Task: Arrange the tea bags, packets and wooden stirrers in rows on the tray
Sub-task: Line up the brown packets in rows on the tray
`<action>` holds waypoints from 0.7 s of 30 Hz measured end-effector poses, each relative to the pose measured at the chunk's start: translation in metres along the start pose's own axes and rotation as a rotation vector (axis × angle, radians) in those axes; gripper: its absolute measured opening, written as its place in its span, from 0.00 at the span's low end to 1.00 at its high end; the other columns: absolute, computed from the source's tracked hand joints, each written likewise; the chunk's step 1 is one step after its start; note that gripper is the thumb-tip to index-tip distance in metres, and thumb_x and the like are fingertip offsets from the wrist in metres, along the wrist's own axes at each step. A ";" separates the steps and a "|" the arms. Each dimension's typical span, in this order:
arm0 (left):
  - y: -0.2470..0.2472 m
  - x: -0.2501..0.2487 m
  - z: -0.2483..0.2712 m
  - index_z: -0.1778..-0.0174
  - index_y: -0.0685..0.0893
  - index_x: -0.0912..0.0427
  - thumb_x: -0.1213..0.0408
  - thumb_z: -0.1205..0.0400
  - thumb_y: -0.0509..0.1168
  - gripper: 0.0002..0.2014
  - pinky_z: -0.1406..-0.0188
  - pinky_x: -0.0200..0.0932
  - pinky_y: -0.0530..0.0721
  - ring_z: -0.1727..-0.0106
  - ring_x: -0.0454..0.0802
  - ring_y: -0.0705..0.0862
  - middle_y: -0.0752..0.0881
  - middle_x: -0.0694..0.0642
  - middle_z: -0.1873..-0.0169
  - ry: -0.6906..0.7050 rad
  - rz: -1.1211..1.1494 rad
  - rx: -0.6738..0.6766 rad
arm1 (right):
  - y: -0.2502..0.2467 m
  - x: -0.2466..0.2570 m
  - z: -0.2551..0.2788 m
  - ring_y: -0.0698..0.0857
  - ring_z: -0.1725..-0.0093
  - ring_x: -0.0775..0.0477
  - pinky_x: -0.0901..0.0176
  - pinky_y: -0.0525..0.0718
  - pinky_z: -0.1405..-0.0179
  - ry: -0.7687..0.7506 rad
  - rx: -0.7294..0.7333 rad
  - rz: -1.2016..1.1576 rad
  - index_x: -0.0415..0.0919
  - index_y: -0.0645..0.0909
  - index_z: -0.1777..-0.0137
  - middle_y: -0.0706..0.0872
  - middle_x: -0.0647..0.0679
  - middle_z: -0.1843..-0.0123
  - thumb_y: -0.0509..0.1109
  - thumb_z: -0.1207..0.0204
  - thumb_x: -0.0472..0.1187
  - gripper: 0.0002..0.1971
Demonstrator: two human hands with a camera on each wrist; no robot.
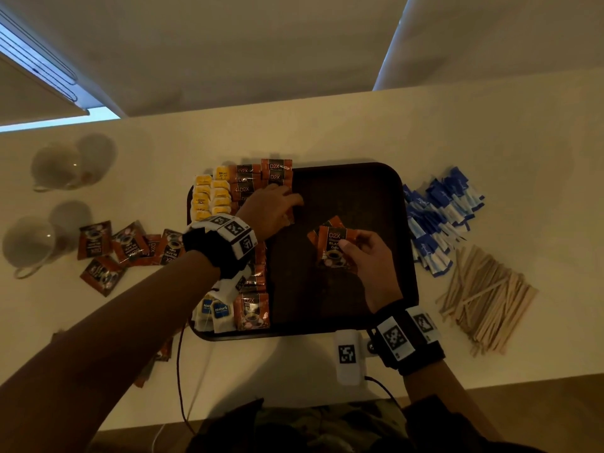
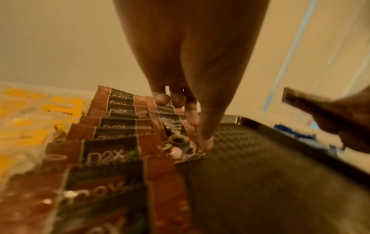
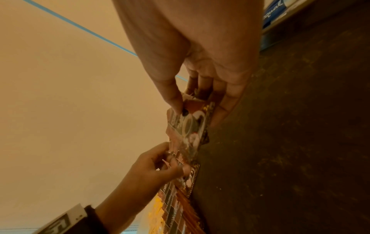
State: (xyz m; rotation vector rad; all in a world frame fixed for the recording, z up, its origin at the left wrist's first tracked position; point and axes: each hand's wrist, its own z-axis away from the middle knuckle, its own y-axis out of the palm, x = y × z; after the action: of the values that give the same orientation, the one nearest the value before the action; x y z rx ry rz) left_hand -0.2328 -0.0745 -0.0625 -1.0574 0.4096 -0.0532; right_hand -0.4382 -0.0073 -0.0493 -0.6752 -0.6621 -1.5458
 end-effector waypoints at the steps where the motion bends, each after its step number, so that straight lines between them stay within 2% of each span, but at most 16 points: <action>1: -0.001 -0.003 0.003 0.29 0.73 0.53 0.58 0.19 0.65 0.22 0.39 0.47 0.74 0.36 0.53 0.74 0.78 0.56 0.38 -0.017 0.135 -0.044 | 0.001 0.000 0.000 0.86 0.46 0.51 0.53 0.86 0.44 0.002 0.004 -0.003 0.39 0.76 0.40 0.86 0.47 0.45 0.69 0.23 0.34 0.13; 3: -0.003 -0.011 0.011 0.34 0.77 0.57 0.58 0.19 0.64 0.18 0.44 0.41 0.78 0.43 0.49 0.78 0.81 0.55 0.44 -0.014 0.405 -0.141 | 0.003 0.002 0.002 0.86 0.47 0.51 0.52 0.86 0.44 0.002 0.014 -0.013 0.41 0.76 0.42 0.86 0.48 0.46 0.69 0.24 0.34 0.12; 4: -0.003 -0.015 0.014 0.37 0.79 0.59 0.58 0.18 0.63 0.15 0.48 0.35 0.79 0.46 0.46 0.80 0.82 0.55 0.46 -0.004 0.523 -0.134 | 0.004 0.002 0.003 0.86 0.46 0.51 0.52 0.86 0.44 -0.004 0.022 -0.012 0.42 0.77 0.44 0.85 0.48 0.46 0.70 0.24 0.34 0.10; 6: -0.002 -0.020 0.020 0.40 0.81 0.61 0.60 0.16 0.61 0.12 0.58 0.29 0.80 0.52 0.42 0.82 0.84 0.54 0.48 0.011 0.690 0.001 | 0.006 0.001 0.005 0.85 0.45 0.50 0.52 0.86 0.44 -0.024 0.038 0.009 0.45 0.78 0.47 0.85 0.49 0.46 0.70 0.24 0.35 0.08; 7: -0.001 -0.021 0.022 0.41 0.81 0.62 0.61 0.16 0.60 0.12 0.63 0.28 0.81 0.55 0.43 0.83 0.84 0.54 0.50 0.018 0.732 0.068 | 0.008 0.001 0.007 0.85 0.46 0.51 0.53 0.86 0.45 -0.035 0.045 0.021 0.47 0.78 0.49 0.84 0.50 0.47 0.70 0.24 0.35 0.08; 9: 0.002 -0.019 0.026 0.45 0.82 0.65 0.63 0.17 0.61 0.10 0.69 0.29 0.81 0.59 0.46 0.85 0.84 0.54 0.55 0.020 0.780 0.099 | 0.011 0.001 0.009 0.85 0.47 0.52 0.53 0.86 0.46 -0.063 0.051 0.038 0.49 0.78 0.51 0.84 0.51 0.48 0.70 0.24 0.35 0.08; 13: 0.000 -0.016 0.033 0.49 0.83 0.66 0.66 0.18 0.65 0.07 0.74 0.26 0.78 0.70 0.31 0.82 0.83 0.47 0.63 -0.005 0.839 0.031 | 0.012 -0.001 0.013 0.85 0.48 0.51 0.50 0.88 0.49 -0.062 0.038 0.048 0.49 0.78 0.52 0.83 0.52 0.49 0.69 0.23 0.35 0.07; 16: -0.004 -0.005 0.039 0.50 0.83 0.66 0.67 0.19 0.65 0.07 0.73 0.26 0.78 0.70 0.32 0.82 0.83 0.48 0.61 -0.057 0.824 -0.087 | 0.011 -0.004 0.016 0.86 0.48 0.49 0.48 0.89 0.52 -0.034 0.004 -0.005 0.47 0.78 0.53 0.84 0.50 0.50 0.69 0.23 0.35 0.06; 18: -0.008 0.009 0.039 0.49 0.84 0.64 0.66 0.18 0.64 0.07 0.66 0.26 0.76 0.62 0.35 0.82 0.83 0.50 0.58 -0.095 0.721 -0.182 | 0.008 -0.005 0.016 0.86 0.50 0.50 0.49 0.89 0.52 -0.018 -0.021 -0.011 0.47 0.78 0.53 0.84 0.50 0.51 0.68 0.22 0.35 0.05; 20: -0.010 0.022 0.035 0.48 0.85 0.63 0.66 0.19 0.65 0.07 0.58 0.30 0.74 0.53 0.44 0.81 0.85 0.54 0.53 -0.156 0.605 -0.202 | 0.004 -0.006 0.016 0.86 0.51 0.51 0.50 0.88 0.51 0.000 -0.032 0.009 0.47 0.78 0.52 0.84 0.50 0.51 0.68 0.22 0.36 0.05; 21: -0.010 0.027 0.033 0.48 0.86 0.65 0.66 0.19 0.65 0.08 0.55 0.32 0.73 0.51 0.46 0.81 0.86 0.56 0.51 -0.185 0.565 -0.198 | 0.002 -0.007 0.016 0.86 0.51 0.52 0.51 0.88 0.51 0.001 -0.033 0.023 0.47 0.78 0.51 0.84 0.50 0.51 0.69 0.23 0.36 0.05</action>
State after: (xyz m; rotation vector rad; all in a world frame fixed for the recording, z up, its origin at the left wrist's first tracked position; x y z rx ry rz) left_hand -0.1945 -0.0583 -0.0482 -1.0960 0.5394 0.5937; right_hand -0.4351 0.0092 -0.0439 -0.7044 -0.6277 -1.5388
